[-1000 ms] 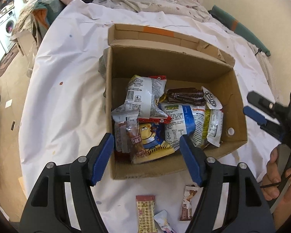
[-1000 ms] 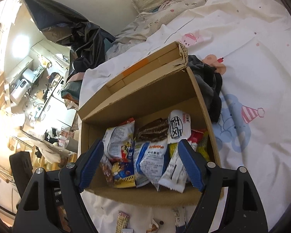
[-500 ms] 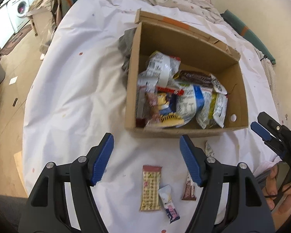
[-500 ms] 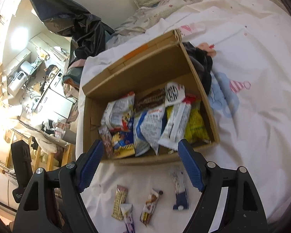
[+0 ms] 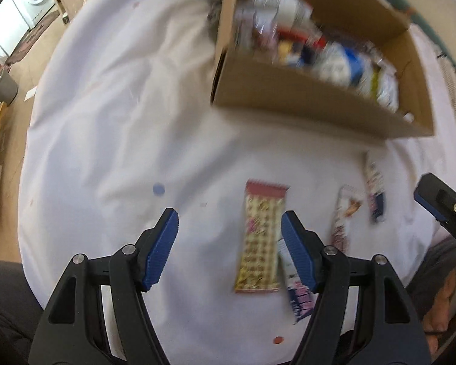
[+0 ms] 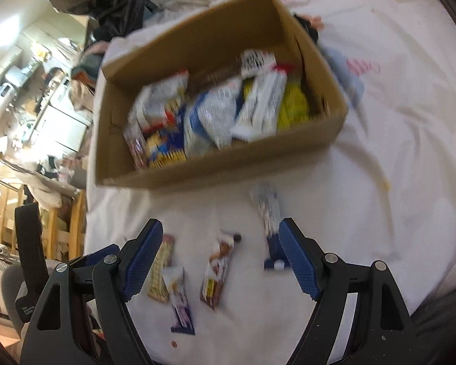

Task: Organize snacks
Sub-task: 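Move both tools back over the remaining bars on the sheet, then grasp the checkered wafer bar with the left gripper while the right grasps a chocolate bar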

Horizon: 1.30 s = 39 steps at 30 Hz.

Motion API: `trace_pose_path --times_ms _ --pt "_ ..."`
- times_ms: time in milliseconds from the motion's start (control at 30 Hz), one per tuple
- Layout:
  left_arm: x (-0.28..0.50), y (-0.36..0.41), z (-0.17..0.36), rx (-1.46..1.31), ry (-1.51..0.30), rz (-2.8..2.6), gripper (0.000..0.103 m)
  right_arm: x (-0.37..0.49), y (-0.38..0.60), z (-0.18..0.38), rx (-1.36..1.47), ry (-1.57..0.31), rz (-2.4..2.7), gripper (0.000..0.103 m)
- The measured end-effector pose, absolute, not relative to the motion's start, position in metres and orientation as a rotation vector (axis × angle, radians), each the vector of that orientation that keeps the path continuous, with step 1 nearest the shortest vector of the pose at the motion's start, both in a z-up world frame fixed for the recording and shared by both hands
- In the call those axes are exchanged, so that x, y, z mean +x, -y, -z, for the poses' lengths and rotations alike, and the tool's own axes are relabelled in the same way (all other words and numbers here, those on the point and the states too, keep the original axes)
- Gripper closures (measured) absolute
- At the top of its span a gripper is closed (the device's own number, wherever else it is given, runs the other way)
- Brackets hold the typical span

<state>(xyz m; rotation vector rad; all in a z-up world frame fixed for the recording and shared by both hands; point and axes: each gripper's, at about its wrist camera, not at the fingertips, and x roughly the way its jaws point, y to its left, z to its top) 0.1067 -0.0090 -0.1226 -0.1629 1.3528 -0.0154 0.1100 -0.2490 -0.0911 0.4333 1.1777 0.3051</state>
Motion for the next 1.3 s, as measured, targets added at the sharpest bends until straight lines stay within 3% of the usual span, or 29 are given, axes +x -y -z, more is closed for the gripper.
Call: trace_pose_path --times_ms 367,467,500,567,600,700,767,800,1300 --pt "0.110 0.038 0.149 0.011 -1.412 0.025 0.041 0.109 0.248 0.108 0.428 -1.233 -0.270 0.022" --pt "0.110 0.037 0.149 0.027 -1.408 0.000 0.060 0.110 0.240 0.112 0.388 -1.260 -0.267 0.022" --pt "0.110 0.035 0.148 0.028 -1.409 -0.005 0.071 0.110 0.237 0.114 0.379 -1.269 -0.274 0.023" --pt "0.110 0.032 0.147 0.021 -1.416 -0.004 0.080 0.111 0.228 0.119 0.365 -1.298 -0.319 0.034" --pt "0.112 0.025 0.148 0.016 -1.417 0.000 0.081 0.112 0.223 0.121 0.359 -1.312 -0.337 0.041" --pt "0.112 0.023 0.146 0.002 -1.410 0.015 0.081 0.110 0.210 0.135 0.333 -1.382 -0.387 0.051" --pt "0.115 0.019 0.138 -0.013 -1.404 0.021 0.081 0.108 0.202 0.146 0.277 -1.435 -0.385 0.067" --pt "0.113 0.022 0.137 -0.020 -1.401 0.023 0.081 0.108 0.201 0.148 0.256 -1.441 -0.379 0.081" --pt "0.104 0.014 0.105 -0.052 -1.289 0.054 0.081 0.104 0.212 0.112 0.342 -1.294 -0.450 0.085"
